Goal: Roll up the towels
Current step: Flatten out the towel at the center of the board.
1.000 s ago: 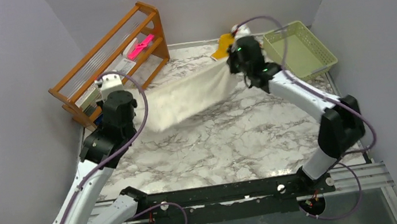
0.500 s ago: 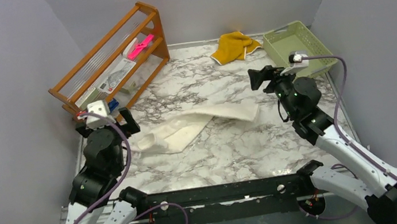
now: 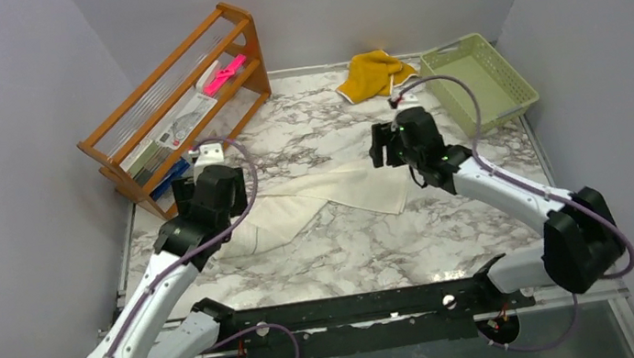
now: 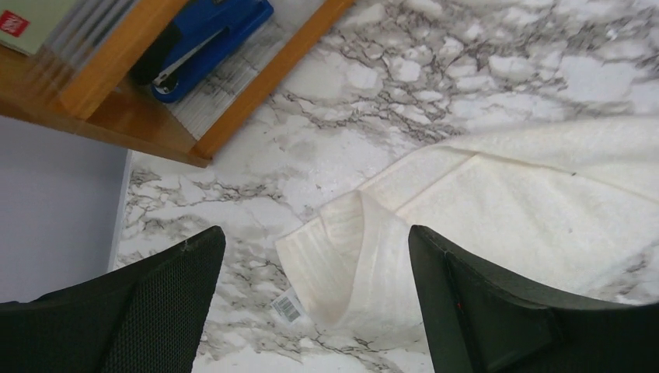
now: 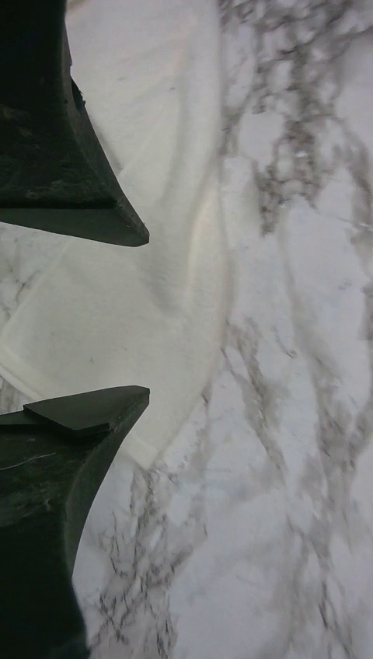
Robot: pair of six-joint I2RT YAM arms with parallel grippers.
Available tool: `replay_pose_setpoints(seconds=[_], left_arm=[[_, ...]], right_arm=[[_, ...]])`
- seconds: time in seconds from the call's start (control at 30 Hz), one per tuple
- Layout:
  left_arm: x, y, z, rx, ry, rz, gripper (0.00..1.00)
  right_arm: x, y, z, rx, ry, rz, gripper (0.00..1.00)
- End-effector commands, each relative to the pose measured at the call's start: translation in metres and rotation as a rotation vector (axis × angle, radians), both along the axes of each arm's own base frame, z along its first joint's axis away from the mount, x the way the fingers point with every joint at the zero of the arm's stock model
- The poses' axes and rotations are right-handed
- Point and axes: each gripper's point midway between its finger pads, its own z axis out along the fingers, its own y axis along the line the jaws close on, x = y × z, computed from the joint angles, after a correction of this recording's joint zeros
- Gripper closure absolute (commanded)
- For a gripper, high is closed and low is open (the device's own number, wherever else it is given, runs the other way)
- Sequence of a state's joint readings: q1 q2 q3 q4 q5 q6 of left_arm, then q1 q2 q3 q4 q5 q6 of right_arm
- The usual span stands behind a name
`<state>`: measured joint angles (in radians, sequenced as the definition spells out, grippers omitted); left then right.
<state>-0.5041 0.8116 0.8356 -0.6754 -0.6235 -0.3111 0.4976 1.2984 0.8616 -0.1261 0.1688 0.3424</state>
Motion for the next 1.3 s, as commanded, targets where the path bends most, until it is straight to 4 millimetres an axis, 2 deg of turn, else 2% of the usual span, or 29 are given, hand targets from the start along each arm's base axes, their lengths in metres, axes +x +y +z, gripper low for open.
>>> replay_pose_setpoints(seconds=[0.0,0.07,0.17,0.27,0.37,0.67,0.8,0.87,0.93,0.97,1.0,1.27], left_arm=[[0.009,-0.011,-0.027,0.058,0.122,-0.052,0.11],[0.013,-0.015,-0.033,0.058,0.143,-0.061,0.12],[0.015,-0.018,-0.035,0.057,0.149,-0.072,0.13],[0.016,-0.018,-0.035,0.058,0.145,-0.075,0.13],[0.015,-0.018,-0.034,0.055,0.140,-0.079,0.13],[0.015,-0.019,-0.034,0.055,0.142,-0.082,0.13],[0.015,-0.019,-0.034,0.056,0.142,-0.086,0.14],[0.015,-0.018,-0.033,0.060,0.141,-0.085,0.14],[0.014,-0.018,-0.033,0.064,0.140,-0.085,0.14],[0.015,-0.017,-0.033,0.066,0.139,-0.083,0.14],[0.015,-0.016,-0.033,0.068,0.139,-0.082,0.14],[0.015,-0.015,-0.031,0.075,0.135,-0.077,0.14]], right_arm=[[-0.043,0.031,-0.059,-0.256,0.194,0.177,0.34],[-0.059,0.048,-0.079,-0.355,0.232,0.244,0.36],[-0.081,0.070,-0.097,-0.477,0.250,0.349,0.37],[-0.093,0.084,-0.112,-0.541,0.257,0.413,0.38],[-0.091,0.085,-0.123,-0.584,0.270,0.399,0.40],[-0.075,0.088,-0.132,-0.628,0.233,0.356,0.47],[-0.071,0.088,-0.142,-0.656,0.237,0.354,0.58],[-0.070,0.088,-0.147,-0.665,0.239,0.350,0.71],[-0.069,0.089,-0.150,-0.669,0.241,0.350,0.89],[-0.068,0.089,-0.151,-0.668,0.242,0.344,0.97],[-0.068,0.089,-0.149,-0.662,0.238,0.334,0.99],[-0.057,0.093,-0.112,-0.586,0.128,0.287,0.99]])
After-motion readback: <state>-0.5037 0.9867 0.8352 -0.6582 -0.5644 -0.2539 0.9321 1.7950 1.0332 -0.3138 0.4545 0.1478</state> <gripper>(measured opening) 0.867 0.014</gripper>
